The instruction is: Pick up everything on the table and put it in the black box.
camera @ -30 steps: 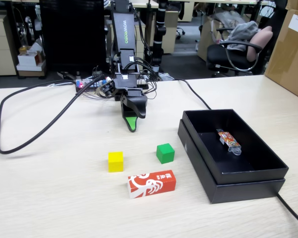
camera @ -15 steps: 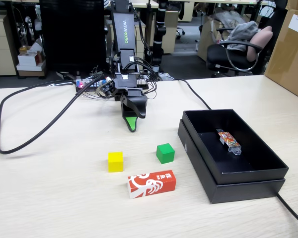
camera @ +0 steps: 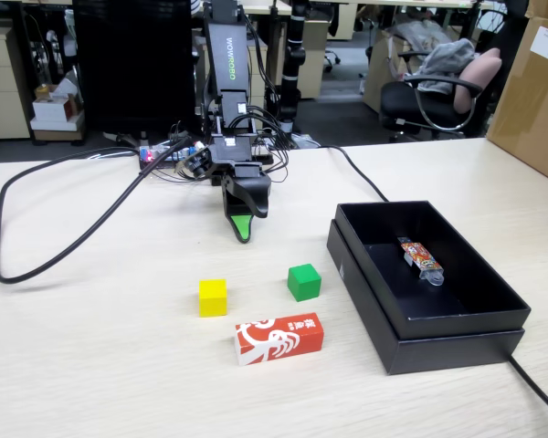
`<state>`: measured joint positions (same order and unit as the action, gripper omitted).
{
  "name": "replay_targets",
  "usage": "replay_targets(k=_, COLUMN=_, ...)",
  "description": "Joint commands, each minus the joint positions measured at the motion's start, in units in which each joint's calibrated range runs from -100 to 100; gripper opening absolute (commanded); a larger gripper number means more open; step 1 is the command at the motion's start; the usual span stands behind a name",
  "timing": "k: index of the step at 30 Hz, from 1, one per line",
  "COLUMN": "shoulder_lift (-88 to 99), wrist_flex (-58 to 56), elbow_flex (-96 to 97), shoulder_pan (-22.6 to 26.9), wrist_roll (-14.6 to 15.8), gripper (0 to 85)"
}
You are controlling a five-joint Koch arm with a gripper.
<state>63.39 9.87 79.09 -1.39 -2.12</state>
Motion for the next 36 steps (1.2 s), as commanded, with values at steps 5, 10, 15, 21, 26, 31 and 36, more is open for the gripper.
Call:
replay_targets(k=5, shoulder_lift=-0.11, wrist_flex=-0.75, elbow_flex=-0.03, shoulder_pan=0.0, wrist_roll=-0.05, gripper=50.3)
replay_targets(k=10, shoulder_lift=-0.11, wrist_flex=-0.75, elbow_flex=-0.03, shoulder_pan=0.0, wrist_roll=-0.05, gripper=50.3)
replay_targets(k=15, shoulder_lift=-0.11, wrist_flex=-0.75, elbow_flex=0.06, shoulder_pan=0.1, wrist_roll=-0.05, gripper=49.5)
replay_targets(k=21, shoulder_lift=-2.29, wrist_flex=-1.36, elbow_flex=-3.57, shoulder_pan=0.63, wrist_roll=0.0, gripper=49.5)
replay_targets(k=26, shoulder_lift=-2.41, wrist_flex=-27.45, elbow_flex=-18.89, shoulder_pan=1.95, wrist_roll=0.0, gripper=49.6)
replay_targets(k=31, shoulder_lift=-6.19, wrist_flex=-51.81, elbow_flex=-39.38, shoulder_pan=3.47, wrist_roll=1.76, gripper=48.5)
replay_targets(k=36, shoulder_lift=-18.24, wrist_flex=-63.99, elbow_flex=-58.42, shoulder_pan=5.91, wrist_roll=2.15, gripper=47.6)
